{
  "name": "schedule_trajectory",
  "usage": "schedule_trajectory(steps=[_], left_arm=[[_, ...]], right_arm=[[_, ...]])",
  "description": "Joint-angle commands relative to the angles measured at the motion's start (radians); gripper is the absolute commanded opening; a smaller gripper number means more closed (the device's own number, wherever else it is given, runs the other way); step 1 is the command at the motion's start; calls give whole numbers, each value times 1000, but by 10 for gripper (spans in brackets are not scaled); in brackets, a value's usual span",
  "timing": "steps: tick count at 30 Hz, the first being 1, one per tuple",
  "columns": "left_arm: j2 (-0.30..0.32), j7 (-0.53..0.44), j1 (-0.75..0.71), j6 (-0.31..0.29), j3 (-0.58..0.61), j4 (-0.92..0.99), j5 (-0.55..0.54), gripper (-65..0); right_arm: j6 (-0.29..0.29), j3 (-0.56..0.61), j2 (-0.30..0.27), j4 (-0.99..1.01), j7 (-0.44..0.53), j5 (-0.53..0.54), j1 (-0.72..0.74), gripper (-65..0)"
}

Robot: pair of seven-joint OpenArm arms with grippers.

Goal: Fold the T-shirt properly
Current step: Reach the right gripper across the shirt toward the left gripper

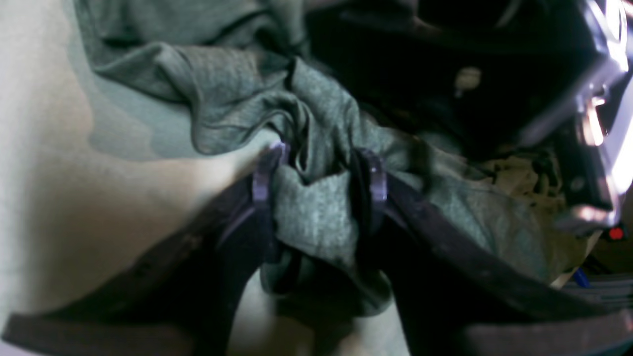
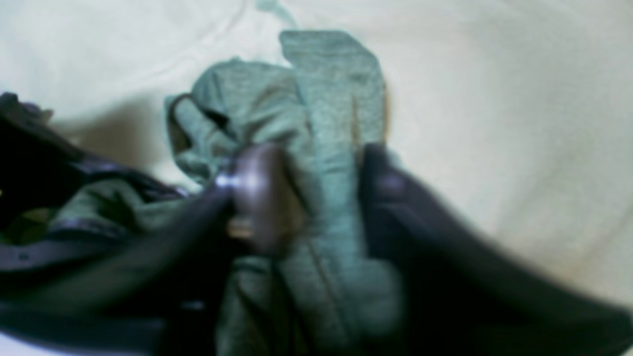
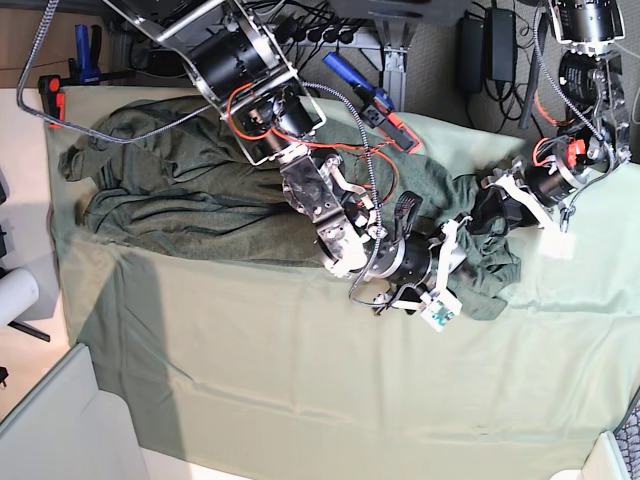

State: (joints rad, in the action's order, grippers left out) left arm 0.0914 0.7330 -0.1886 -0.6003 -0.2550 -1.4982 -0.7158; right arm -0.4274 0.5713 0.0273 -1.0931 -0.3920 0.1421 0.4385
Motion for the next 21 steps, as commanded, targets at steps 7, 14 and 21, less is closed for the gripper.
schedule_trajectory(steps=[7, 14, 21], left_arm=[[45, 8, 0, 5, -63, -11, -51, -404], [48, 16, 0, 4, -65, -11, -51, -404], [48, 16, 0, 5, -65, -11, -50, -404]], right_arm=[[1, -4, 5, -24, 32, 11, 31, -650], [1, -4, -25, -179, -29, 18, -9, -650], [0, -4, -127, -409, -117, 113, -107, -650]])
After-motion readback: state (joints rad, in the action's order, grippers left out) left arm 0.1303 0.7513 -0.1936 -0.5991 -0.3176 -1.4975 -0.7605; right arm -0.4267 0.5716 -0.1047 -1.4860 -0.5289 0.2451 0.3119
